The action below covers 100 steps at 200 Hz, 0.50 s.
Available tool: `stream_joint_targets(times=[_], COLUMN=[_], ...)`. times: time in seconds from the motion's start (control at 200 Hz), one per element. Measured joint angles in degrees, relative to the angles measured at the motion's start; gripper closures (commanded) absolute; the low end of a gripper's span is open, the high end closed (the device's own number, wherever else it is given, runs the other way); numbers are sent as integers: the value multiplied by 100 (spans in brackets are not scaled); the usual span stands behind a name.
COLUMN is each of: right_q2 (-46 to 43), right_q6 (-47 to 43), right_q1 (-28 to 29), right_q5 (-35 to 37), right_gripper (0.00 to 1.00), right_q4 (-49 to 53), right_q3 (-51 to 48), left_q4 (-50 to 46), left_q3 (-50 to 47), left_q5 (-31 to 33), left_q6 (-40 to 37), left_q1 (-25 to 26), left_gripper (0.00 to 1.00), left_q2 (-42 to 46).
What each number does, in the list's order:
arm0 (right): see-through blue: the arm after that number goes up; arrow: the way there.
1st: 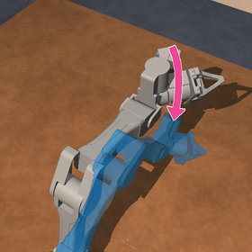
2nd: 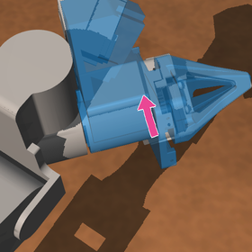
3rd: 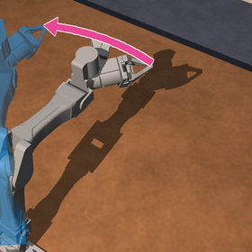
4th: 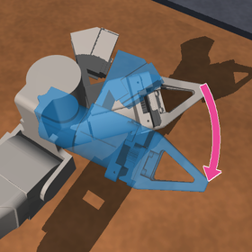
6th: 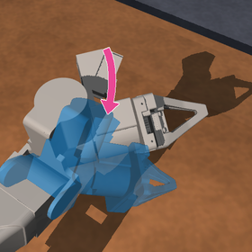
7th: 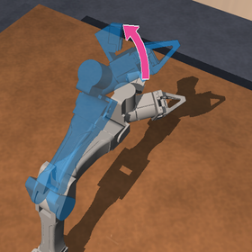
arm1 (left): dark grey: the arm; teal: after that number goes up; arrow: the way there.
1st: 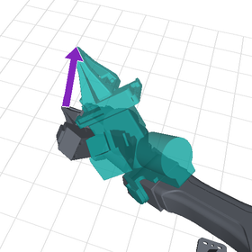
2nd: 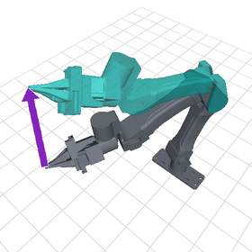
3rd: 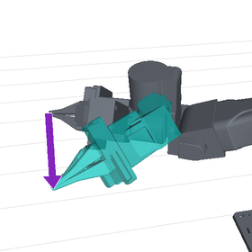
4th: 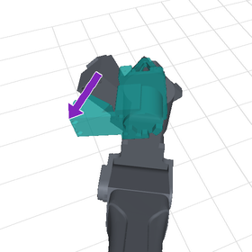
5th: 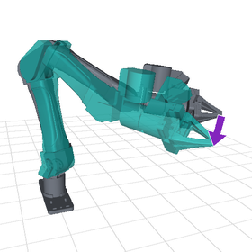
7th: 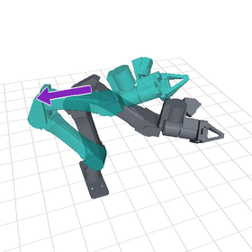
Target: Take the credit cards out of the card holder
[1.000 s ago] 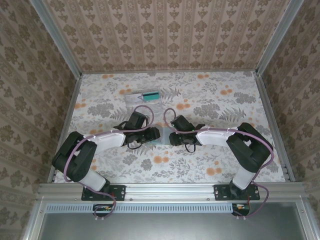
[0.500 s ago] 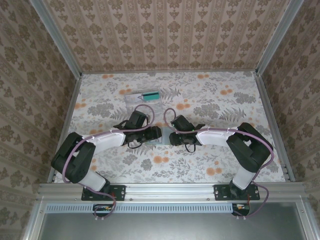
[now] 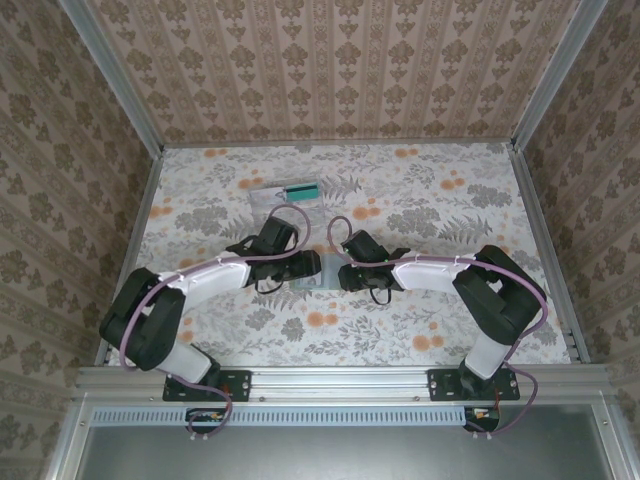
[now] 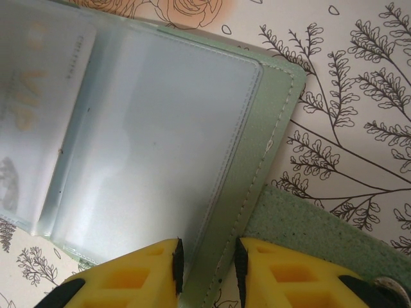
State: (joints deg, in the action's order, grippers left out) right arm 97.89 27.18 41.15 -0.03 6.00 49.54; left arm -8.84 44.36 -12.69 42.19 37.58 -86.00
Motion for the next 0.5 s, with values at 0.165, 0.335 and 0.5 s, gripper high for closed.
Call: stream_joint_targets(times=[0.165, 0.335, 0.5], right_q2=[0, 0, 0], right_q6=[0, 0, 0], right_q1=[0, -2, -11], right_q5=[0, 0, 0], right_gripper=[68, 68, 68], right_q4=[0, -2, -4], right_q3=[0, 0, 0], left_q4=[24, 46, 234], left_q3=[0, 0, -2], left_q5=[-37, -68, -186], left_q6=[0, 2, 13], left_q1=[0, 0, 0], left_gripper=[34, 34, 35], left_q2=[-212, -323, -404])
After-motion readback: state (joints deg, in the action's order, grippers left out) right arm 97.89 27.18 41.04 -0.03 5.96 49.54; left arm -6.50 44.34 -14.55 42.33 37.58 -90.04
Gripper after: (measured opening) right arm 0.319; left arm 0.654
